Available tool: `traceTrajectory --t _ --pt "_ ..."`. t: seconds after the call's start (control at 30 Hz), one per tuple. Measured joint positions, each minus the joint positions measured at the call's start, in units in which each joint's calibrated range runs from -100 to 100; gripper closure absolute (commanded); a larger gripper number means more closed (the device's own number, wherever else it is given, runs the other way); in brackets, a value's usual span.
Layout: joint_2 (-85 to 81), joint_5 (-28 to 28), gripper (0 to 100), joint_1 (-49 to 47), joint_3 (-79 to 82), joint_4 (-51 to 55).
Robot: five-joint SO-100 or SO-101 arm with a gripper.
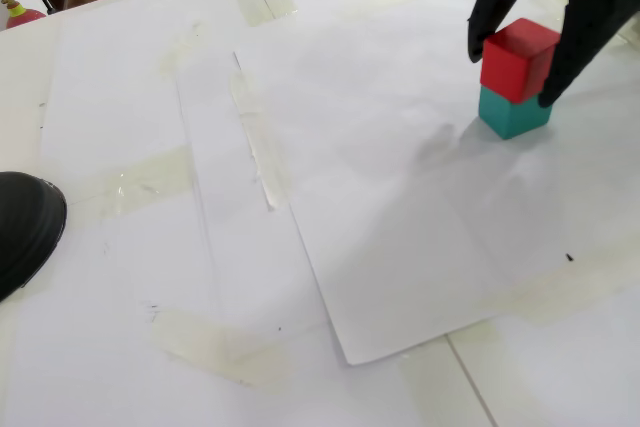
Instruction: Put the red cube on the top of the blue cube.
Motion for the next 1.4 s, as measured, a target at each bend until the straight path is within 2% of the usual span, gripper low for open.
traceTrajectory --t 0.87,1.13,1.4 --pt "-1.0 -2.3 64 -1.6 0.7 -3.5" --pt "-8.2 -3.0 65 -2.1 -0.1 0.1" --pt "-14.3 -2.7 66 -1.2 -10.8 9.6"
